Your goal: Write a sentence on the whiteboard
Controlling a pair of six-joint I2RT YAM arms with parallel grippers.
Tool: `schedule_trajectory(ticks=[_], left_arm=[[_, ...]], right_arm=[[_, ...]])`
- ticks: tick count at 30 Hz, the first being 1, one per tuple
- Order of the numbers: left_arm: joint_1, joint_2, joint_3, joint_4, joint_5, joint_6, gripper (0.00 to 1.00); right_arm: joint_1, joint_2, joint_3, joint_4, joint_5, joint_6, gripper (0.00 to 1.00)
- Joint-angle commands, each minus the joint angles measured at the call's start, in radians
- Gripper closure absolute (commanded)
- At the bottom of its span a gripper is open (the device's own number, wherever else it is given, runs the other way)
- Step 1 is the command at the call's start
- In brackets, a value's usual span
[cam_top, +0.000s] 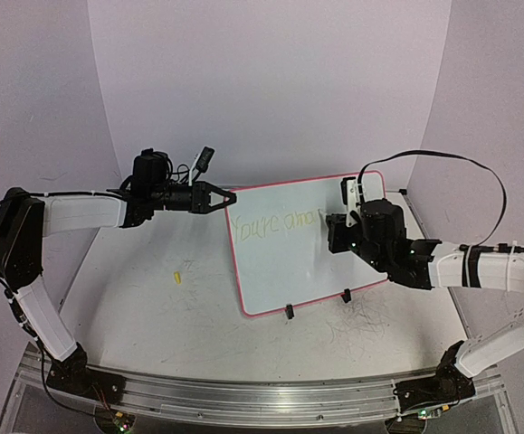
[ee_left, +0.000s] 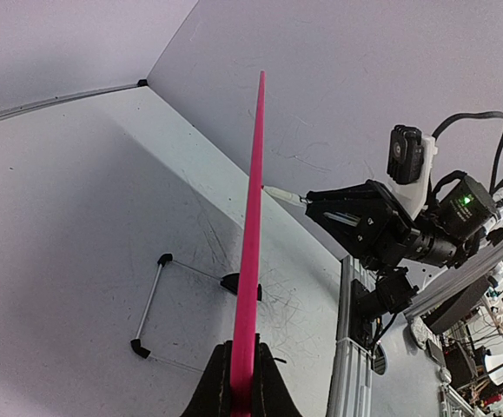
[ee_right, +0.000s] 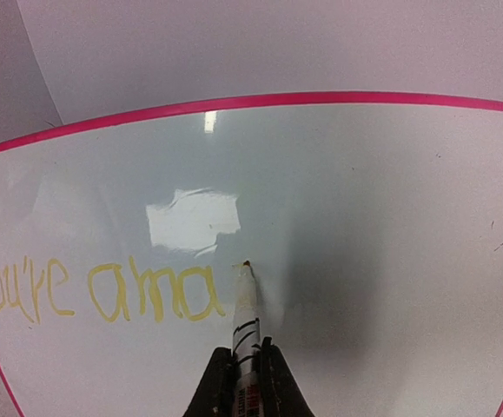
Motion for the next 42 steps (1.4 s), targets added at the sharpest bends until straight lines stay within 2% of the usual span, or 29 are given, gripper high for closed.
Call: schedule_trajectory(ticks=[1, 11, 28, 37, 42], left_arm=[[0.004, -0.033, -0.003, -0.029, -0.024, 0.012, 1.0], [0.004, -0.035, -0.004, -0.028, -0.024, 0.013, 1.0], [0.004, -0.032, -0.003, -0.029, -0.022, 0.013, 1.0], [0.004, -0.032, -0.003, -0.029, -0.022, 0.013, 1.0], [0.004, -0.033, -0.003, -0.029, -0.023, 0.013, 1.0]], right_arm=[[-0.003, -0.012, -0.002, 0.019, 0.05, -0.001, 1.0], [-0.003, -0.018, -0.005, -0.004, 0.058, 0.0, 1.0], [0.01, -0.038, -0.043, -0.05, -0.047, 0.028, 1.0], [0.021, -0.034, -0.045, -0.05, -0.041, 0.044, 1.0], [0.021, -0.025, -0.039, -0.048, 0.018, 0.057, 1.0]])
